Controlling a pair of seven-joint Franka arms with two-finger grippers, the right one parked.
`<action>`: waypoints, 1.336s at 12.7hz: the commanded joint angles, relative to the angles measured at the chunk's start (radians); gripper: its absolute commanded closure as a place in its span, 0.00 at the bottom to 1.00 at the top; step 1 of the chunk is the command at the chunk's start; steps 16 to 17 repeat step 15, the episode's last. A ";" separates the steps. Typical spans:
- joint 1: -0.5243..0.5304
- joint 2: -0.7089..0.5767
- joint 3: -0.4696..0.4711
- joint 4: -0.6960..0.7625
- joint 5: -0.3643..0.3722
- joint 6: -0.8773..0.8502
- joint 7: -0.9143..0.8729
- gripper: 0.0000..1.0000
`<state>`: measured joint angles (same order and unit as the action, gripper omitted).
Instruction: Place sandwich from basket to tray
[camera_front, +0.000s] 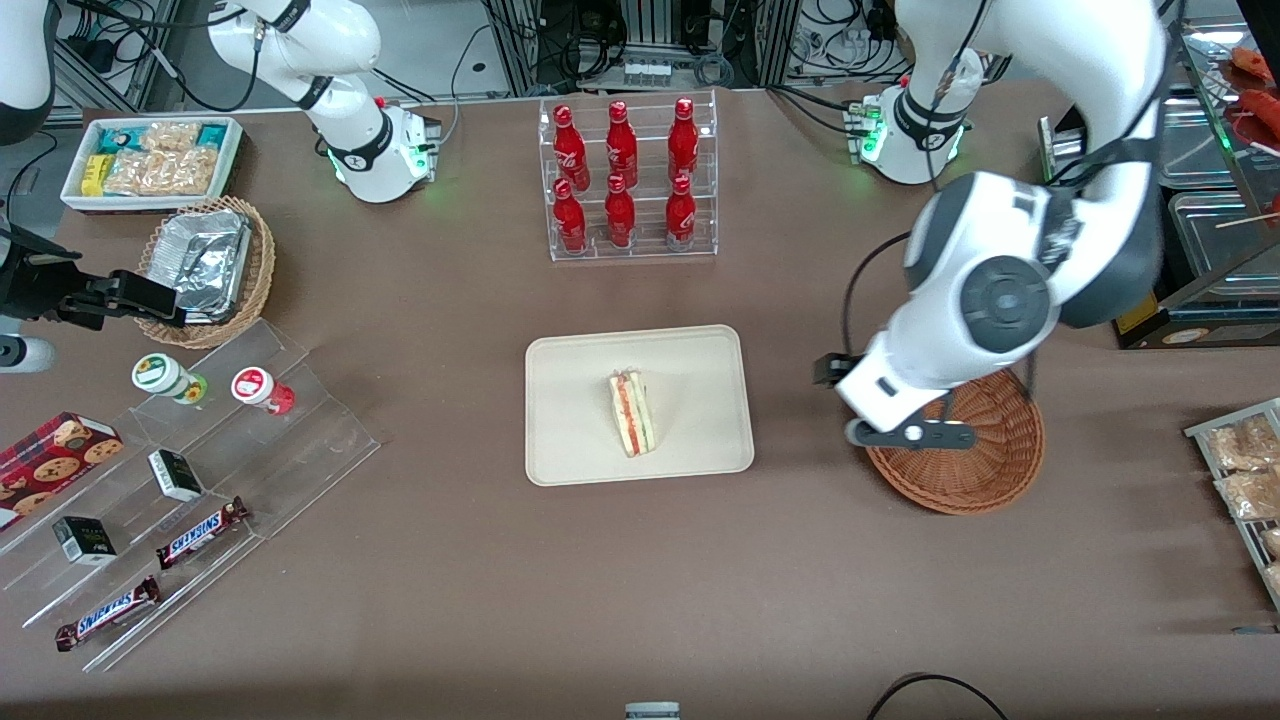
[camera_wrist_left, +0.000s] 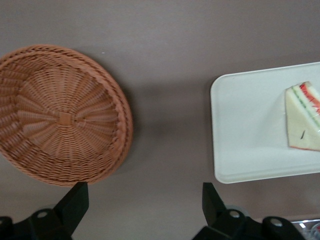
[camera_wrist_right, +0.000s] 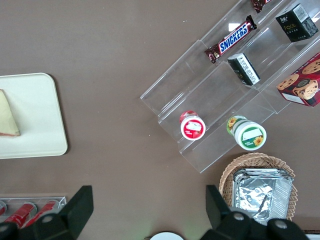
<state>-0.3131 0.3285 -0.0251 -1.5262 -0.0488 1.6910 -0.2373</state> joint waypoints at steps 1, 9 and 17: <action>0.067 -0.135 -0.012 -0.141 0.009 0.013 0.113 0.00; 0.244 -0.350 -0.012 -0.201 0.009 -0.243 0.319 0.00; 0.266 -0.379 0.086 -0.129 0.026 -0.320 0.326 0.00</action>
